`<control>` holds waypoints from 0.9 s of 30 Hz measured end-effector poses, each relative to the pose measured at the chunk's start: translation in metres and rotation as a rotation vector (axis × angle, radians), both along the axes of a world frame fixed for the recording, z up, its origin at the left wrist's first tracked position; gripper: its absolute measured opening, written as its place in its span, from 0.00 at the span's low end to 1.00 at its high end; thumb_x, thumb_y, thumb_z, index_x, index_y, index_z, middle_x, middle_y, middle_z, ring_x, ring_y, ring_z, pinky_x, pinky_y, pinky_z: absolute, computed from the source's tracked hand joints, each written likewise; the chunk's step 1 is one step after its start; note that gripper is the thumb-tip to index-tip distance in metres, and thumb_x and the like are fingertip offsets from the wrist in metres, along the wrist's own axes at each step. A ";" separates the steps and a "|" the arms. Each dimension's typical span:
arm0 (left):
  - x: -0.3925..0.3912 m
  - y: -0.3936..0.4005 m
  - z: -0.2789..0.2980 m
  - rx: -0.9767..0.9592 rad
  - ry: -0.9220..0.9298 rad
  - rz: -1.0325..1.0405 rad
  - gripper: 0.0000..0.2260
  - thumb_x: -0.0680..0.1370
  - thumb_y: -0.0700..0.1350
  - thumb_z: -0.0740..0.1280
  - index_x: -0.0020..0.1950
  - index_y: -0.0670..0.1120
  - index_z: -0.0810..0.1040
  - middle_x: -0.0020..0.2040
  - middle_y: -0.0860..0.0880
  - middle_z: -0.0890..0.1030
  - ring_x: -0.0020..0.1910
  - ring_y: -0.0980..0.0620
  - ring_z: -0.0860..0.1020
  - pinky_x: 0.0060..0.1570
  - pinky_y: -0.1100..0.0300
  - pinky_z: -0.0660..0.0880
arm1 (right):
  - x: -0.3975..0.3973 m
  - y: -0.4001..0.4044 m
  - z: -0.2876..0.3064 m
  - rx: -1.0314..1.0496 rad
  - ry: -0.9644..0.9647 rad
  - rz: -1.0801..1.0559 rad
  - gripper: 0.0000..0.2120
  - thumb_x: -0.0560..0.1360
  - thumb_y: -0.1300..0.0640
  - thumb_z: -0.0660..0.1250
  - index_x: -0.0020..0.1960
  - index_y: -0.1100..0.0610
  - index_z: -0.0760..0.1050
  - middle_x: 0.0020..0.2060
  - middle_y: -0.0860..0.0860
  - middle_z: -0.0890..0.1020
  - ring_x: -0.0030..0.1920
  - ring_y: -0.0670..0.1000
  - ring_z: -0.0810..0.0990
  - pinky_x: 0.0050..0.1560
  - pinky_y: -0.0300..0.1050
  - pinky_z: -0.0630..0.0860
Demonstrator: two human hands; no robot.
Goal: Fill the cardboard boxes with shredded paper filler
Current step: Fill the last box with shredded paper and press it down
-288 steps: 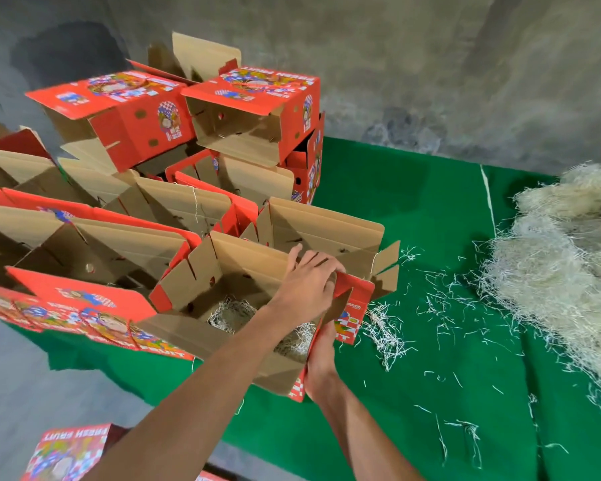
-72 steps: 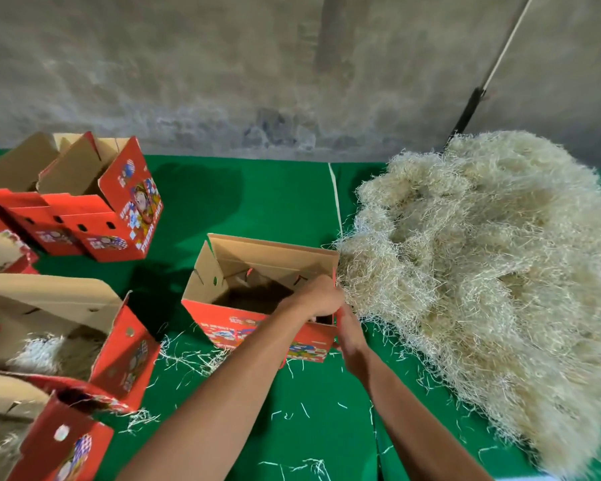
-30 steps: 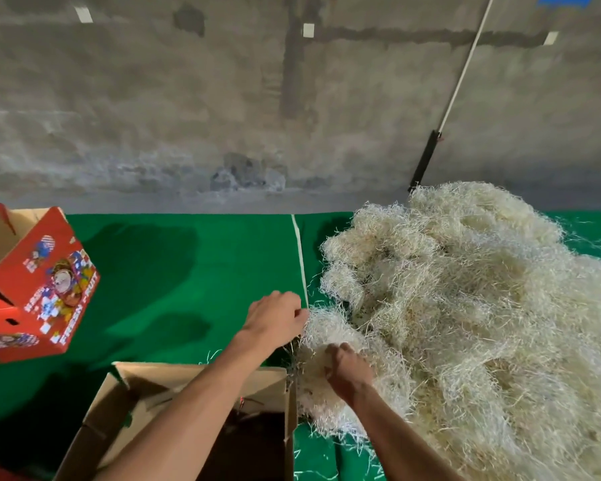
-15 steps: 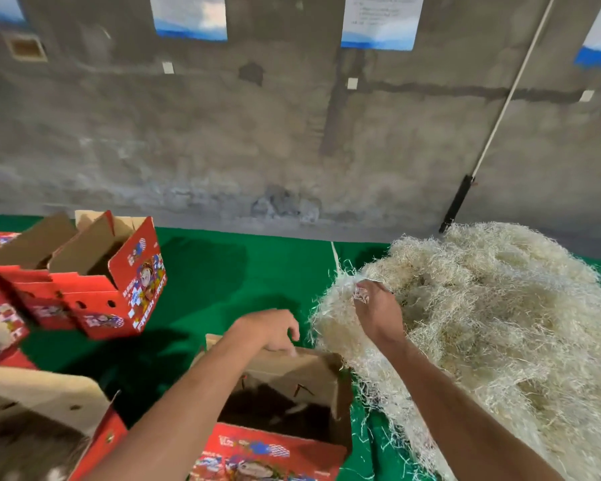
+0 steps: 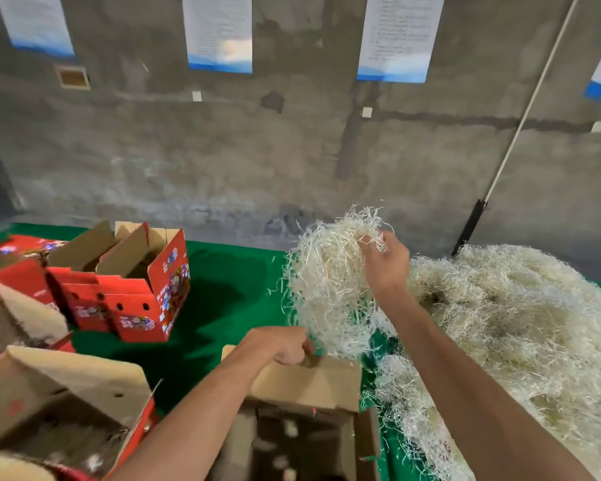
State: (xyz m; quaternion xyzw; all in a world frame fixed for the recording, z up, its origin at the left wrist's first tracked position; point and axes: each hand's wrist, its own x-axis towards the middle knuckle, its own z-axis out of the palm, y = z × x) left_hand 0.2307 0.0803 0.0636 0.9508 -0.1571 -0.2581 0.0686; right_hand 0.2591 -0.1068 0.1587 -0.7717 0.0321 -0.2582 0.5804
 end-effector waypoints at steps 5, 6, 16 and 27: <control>-0.009 0.006 -0.010 -0.037 0.124 0.019 0.12 0.80 0.45 0.65 0.61 0.58 0.80 0.68 0.58 0.76 0.61 0.55 0.72 0.58 0.59 0.64 | 0.004 0.018 0.018 0.360 0.028 0.054 0.34 0.79 0.53 0.70 0.79 0.61 0.59 0.75 0.56 0.68 0.70 0.55 0.72 0.74 0.57 0.67; -0.010 0.007 -0.013 -0.075 0.124 0.039 0.11 0.80 0.45 0.65 0.60 0.58 0.81 0.67 0.58 0.77 0.58 0.56 0.72 0.57 0.59 0.64 | 0.005 0.018 0.020 0.409 0.046 0.061 0.35 0.79 0.53 0.70 0.79 0.59 0.58 0.74 0.56 0.70 0.64 0.53 0.75 0.74 0.57 0.67; 0.000 0.019 0.011 -1.668 0.131 1.029 0.11 0.83 0.43 0.55 0.54 0.42 0.76 0.51 0.40 0.80 0.47 0.45 0.80 0.52 0.44 0.79 | 0.003 0.020 0.014 0.684 0.365 0.064 0.19 0.82 0.54 0.63 0.73 0.50 0.69 0.53 0.59 0.81 0.58 0.55 0.81 0.63 0.56 0.77; 0.021 -0.027 0.037 -1.410 0.126 0.873 0.29 0.75 0.53 0.71 0.73 0.50 0.65 0.75 0.46 0.66 0.65 0.47 0.70 0.70 0.48 0.63 | -0.011 0.033 -0.039 0.391 0.501 0.410 0.51 0.64 0.18 0.60 0.79 0.45 0.60 0.77 0.50 0.66 0.75 0.57 0.66 0.74 0.66 0.60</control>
